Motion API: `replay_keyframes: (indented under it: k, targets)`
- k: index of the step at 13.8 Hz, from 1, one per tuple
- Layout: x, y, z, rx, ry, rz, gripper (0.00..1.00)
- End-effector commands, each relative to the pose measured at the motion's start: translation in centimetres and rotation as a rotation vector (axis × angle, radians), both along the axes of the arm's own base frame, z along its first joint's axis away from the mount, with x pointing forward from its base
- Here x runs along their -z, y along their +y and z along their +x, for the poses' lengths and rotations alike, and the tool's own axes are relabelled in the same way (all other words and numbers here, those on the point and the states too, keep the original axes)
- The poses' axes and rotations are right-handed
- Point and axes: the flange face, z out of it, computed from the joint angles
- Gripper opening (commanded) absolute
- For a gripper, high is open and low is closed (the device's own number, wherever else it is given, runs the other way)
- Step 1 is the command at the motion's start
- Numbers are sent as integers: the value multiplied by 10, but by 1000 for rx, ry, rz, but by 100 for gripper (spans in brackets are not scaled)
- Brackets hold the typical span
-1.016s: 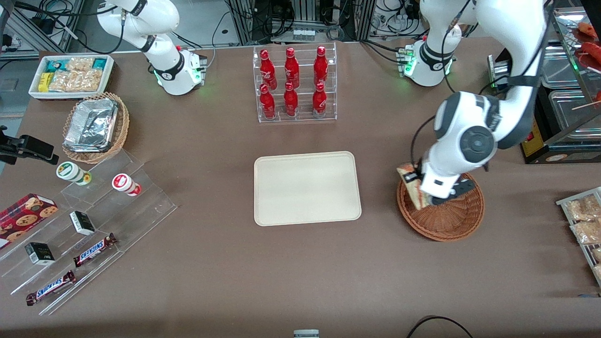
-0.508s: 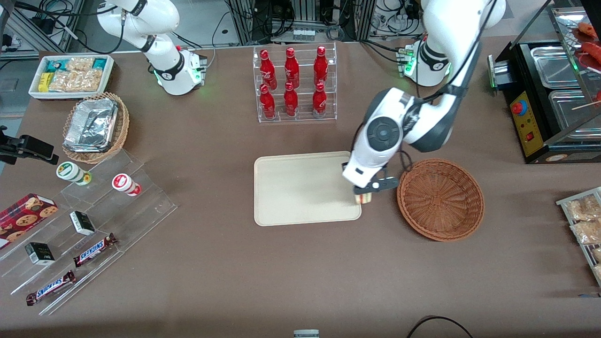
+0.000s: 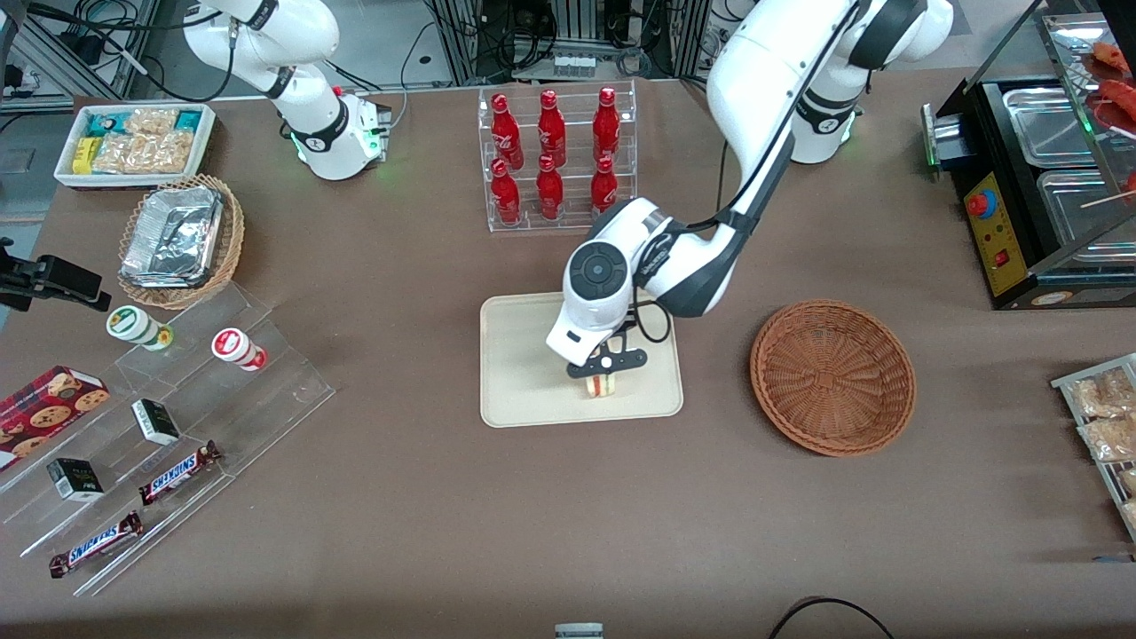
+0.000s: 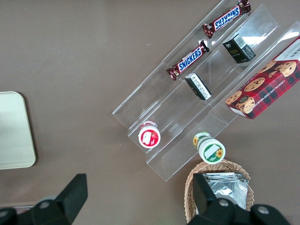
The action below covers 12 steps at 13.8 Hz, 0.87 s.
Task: Place sandwich from basket to tray
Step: 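Lower the sandwich onto the tray and open the left gripper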
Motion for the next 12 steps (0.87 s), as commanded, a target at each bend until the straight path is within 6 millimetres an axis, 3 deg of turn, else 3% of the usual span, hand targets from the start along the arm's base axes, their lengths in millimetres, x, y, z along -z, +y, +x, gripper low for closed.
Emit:
replay_keyframes:
  k: [1, 6, 9, 10, 11, 12]
  targets:
    - [2, -23, 0, -33, -15, 8, 0]
    - [6, -23, -1, -47, 2, -5, 0]
    - [21, -23, -2, -50, 18, 1, 0]
    - [22, -23, -3, -56, 27, -5, 5]
    - [22, -24, -3, -58, 30, -10, 32]
    - [27, -23, -3, -59, 35, -7, 85]
